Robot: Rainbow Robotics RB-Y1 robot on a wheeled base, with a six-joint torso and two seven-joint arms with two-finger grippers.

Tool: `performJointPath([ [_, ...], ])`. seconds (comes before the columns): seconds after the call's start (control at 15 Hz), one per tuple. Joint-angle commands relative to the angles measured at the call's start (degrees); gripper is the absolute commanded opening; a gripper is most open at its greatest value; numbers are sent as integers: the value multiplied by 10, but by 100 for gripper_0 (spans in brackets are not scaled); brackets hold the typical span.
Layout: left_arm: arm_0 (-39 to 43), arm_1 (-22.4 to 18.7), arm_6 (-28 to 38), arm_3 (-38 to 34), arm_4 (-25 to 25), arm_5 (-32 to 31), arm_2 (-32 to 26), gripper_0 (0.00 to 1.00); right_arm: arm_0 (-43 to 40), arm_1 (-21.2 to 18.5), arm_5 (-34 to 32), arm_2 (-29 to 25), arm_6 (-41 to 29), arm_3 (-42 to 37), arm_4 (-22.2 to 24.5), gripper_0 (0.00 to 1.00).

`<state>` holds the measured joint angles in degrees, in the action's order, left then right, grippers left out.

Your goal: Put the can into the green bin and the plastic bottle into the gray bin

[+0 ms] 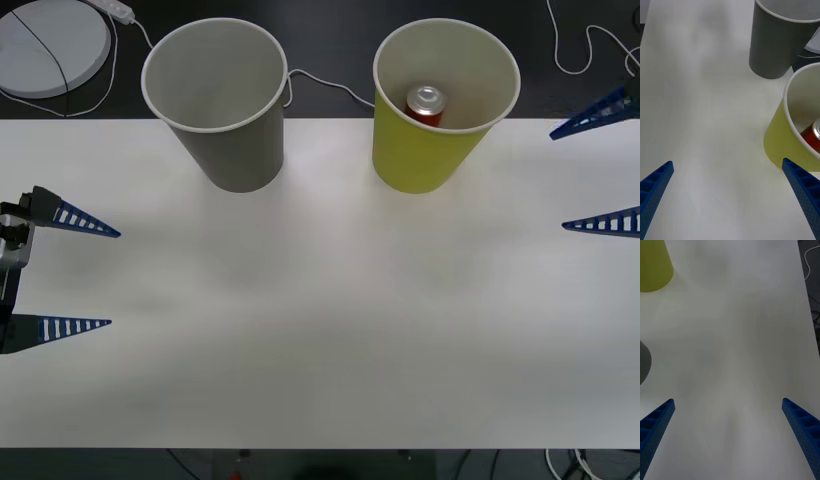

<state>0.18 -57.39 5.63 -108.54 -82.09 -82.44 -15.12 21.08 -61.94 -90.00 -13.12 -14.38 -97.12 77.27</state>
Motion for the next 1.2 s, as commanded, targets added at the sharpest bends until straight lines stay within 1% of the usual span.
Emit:
performJointPath([
  [0.07,0,0,0,0,0,0,0,100,-42,11,0,-19,45,-3,1,100],
  [0.2,0,0,0,0,0,0,0,100,-73,16,0,-31,64,-11,1,100],
  [0.33,0,0,0,0,0,0,0,100,-107,24,0,-46,69,-29,2,100],
  [0.47,0,0,0,0,0,0,0,100,-132,37,0,-63,74,-49,14,100],
  [0.6,0,0,0,0,0,0,0,100,-169,68,0,-92,81,-84,46,100],
  [0.8,0,0,0,0,0,0,0,100,-205,110,0,-114,88,-122,73,100],
  [1.0,0,0,0,0,0,0,0,100,-222,152,0,-118,95,-145,103,100],
  [1.2,0,0,0,0,0,0,0,100,-230,182,0,-118,110,-145,115,100],
])
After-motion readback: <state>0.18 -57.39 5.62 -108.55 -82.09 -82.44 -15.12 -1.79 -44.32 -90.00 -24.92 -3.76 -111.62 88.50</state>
